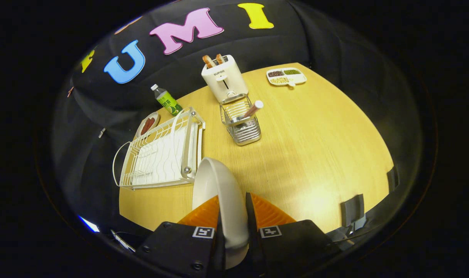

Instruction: Take the plate from the dish rack, then take the spoon from the basket and place it into the plate.

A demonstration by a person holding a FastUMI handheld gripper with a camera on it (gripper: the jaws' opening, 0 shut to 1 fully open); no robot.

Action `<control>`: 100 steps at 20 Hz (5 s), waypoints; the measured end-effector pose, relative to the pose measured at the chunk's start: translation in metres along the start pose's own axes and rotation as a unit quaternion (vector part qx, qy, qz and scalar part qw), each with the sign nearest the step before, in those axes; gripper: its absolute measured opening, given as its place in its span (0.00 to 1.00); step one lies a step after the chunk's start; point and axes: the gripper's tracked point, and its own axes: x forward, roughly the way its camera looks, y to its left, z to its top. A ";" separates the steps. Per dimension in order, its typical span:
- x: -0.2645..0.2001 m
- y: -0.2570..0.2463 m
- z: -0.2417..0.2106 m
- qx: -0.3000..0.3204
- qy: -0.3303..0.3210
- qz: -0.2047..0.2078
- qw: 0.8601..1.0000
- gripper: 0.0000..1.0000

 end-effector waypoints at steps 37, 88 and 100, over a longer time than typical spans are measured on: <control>0.003 -0.001 0.164 -0.252 -0.146 -0.031 0.956 0.46; -0.027 0.007 -0.058 -0.239 0.040 0.013 0.970 0.13; -0.020 -0.012 -0.055 -0.219 0.040 -0.014 0.975 0.66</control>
